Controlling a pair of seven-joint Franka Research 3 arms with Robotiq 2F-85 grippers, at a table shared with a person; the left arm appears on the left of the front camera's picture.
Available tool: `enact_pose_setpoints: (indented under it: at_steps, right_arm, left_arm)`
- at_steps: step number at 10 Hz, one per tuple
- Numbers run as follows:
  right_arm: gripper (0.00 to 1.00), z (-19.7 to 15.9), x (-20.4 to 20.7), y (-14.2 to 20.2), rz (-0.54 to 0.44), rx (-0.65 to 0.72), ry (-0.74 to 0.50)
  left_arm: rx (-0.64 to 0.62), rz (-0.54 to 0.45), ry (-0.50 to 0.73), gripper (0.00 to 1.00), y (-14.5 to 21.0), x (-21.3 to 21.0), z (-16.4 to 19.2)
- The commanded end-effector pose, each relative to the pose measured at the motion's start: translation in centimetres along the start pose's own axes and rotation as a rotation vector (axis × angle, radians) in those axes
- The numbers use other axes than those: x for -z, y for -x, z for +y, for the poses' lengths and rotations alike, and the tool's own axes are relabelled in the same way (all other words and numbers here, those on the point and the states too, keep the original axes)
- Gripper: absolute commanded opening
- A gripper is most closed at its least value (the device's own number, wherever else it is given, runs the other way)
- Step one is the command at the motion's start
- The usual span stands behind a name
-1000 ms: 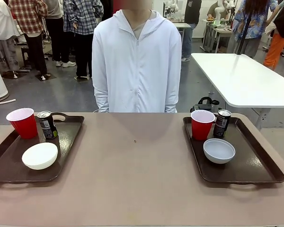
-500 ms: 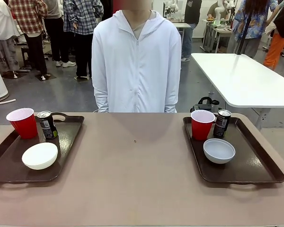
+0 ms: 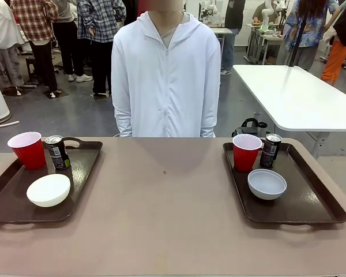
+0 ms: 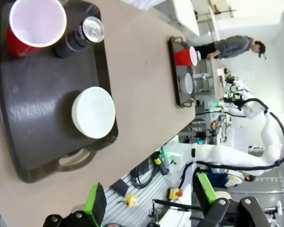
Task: Prepare tableware on both trays.
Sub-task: Pick up a Picnic Bowl from the table and place it on a Handle tray.
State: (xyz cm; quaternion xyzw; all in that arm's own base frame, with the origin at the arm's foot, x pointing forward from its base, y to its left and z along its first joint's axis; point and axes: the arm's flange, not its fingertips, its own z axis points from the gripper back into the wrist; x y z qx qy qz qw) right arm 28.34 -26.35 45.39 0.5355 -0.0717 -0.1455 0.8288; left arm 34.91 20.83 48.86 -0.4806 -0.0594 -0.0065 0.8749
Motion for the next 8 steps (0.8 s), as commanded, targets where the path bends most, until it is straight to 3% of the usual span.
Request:
enact_pose_setpoints:
  at_steps: [1, 8]
  right_arm:
    - [0.93, -0.03, 0.04, 0.37, 0.006, 0.001, -0.001]
    - [0.93, -0.03, 0.04, 0.37, 0.006, 0.001, -0.001]
  left_arm:
    - [0.000, -0.013, 0.002, 1.00, 0.45, -0.09, 0.05]
    - [0.000, -0.013, 0.002, 1.00, 0.45, -0.09, 0.05]
